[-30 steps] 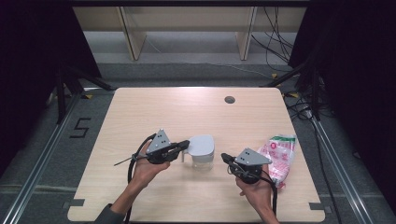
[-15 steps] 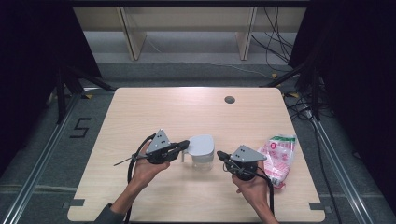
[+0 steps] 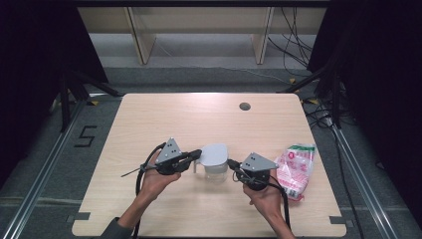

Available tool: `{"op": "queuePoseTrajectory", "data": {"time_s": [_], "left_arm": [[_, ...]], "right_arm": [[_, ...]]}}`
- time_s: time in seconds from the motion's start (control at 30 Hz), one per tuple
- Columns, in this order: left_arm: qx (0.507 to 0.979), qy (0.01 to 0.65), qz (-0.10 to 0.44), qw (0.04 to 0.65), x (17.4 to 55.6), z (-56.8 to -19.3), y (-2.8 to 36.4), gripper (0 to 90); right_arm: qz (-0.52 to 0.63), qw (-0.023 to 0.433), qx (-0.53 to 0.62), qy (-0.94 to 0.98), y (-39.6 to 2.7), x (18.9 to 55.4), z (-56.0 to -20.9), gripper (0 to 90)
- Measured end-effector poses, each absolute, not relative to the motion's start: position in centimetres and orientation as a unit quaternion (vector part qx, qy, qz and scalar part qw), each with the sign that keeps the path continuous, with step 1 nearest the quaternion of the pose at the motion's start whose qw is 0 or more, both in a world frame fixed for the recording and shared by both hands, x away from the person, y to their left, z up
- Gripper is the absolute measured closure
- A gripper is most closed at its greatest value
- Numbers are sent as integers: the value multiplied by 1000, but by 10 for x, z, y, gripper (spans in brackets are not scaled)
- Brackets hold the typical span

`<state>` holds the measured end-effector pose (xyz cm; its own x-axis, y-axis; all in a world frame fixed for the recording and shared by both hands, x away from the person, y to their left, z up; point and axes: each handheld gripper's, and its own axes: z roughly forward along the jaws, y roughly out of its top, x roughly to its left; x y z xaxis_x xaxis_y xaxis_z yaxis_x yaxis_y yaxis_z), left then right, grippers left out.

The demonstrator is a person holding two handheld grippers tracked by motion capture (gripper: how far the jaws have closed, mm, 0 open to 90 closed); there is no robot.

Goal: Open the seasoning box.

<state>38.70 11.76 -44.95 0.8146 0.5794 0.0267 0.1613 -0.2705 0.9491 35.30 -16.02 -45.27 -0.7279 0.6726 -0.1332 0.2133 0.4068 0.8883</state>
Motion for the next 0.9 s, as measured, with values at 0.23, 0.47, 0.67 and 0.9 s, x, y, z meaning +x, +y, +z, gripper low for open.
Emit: {"op": "queuePoseTrajectory", "data": {"time_s": [0.23,0.47,0.67,0.9], "left_arm": [[770,253,184,556,386,-451,118,882],[768,258,184,556,387,-449,123,783],[776,251,182,550,382,-444,131,612],[790,243,188,531,375,-449,141,446]], "right_arm": [[473,243,270,803,-156,350,-444,900],[483,247,260,799,-153,352,-441,900],[488,246,261,796,-149,352,-436,900],[491,247,245,799,-139,353,-434,900]]}}
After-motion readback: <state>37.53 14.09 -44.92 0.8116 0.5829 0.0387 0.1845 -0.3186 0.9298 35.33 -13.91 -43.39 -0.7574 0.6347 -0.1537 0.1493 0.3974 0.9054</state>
